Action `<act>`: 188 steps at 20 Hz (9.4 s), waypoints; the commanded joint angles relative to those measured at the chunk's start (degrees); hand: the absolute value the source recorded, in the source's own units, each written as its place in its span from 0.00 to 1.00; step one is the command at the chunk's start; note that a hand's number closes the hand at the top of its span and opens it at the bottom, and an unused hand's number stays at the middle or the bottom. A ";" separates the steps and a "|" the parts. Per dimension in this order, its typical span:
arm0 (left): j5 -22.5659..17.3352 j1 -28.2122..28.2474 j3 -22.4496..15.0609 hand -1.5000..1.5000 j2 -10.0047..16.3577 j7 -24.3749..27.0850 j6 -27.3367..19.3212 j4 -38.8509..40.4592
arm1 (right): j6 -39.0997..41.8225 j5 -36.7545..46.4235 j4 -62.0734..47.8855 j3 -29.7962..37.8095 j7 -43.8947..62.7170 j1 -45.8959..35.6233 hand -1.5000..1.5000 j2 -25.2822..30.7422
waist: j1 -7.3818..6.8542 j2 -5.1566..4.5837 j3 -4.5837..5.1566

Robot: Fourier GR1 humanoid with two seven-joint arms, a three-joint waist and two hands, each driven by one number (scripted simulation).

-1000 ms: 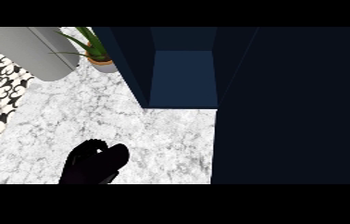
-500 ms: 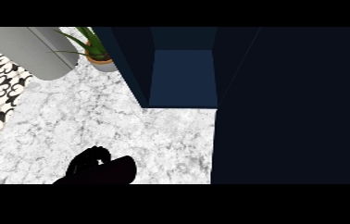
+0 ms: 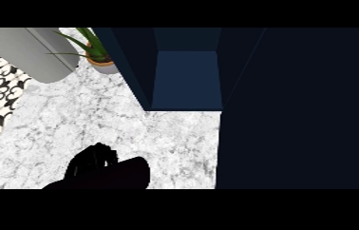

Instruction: Pick up the wine, place it into the cabinet and close the cabinet

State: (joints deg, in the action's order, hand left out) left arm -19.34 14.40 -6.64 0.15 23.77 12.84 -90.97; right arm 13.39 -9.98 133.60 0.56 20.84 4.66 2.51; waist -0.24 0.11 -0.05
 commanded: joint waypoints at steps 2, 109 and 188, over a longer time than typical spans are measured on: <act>-0.48 -3.66 -4.28 1.00 -0.15 -5.08 -8.43 -6.89 | -0.68 2.09 0.70 -3.01 0.64 1.19 0.00 -1.53 | 0.27 -0.06 0.04; -36.80 -67.03 -15.00 0.00 0.25 30.42 -20.94 81.88 | 4.03 -1.32 -5.51 1.91 -6.65 0.60 0.00 0.92 | 2.18 -0.77 0.09; -38.06 23.94 12.26 0.00 44.50 7.57 -10.13 -30.72 | -28.14 15.51 -21.87 -44.23 17.99 -41.32 1.00 -2.43 | -1.63 -0.11 0.14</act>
State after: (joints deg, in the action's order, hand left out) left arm -56.34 38.63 2.99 45.29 31.92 0.02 -123.72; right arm -9.50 6.35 120.82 -44.10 41.01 -28.83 1.24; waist -2.03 0.12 0.10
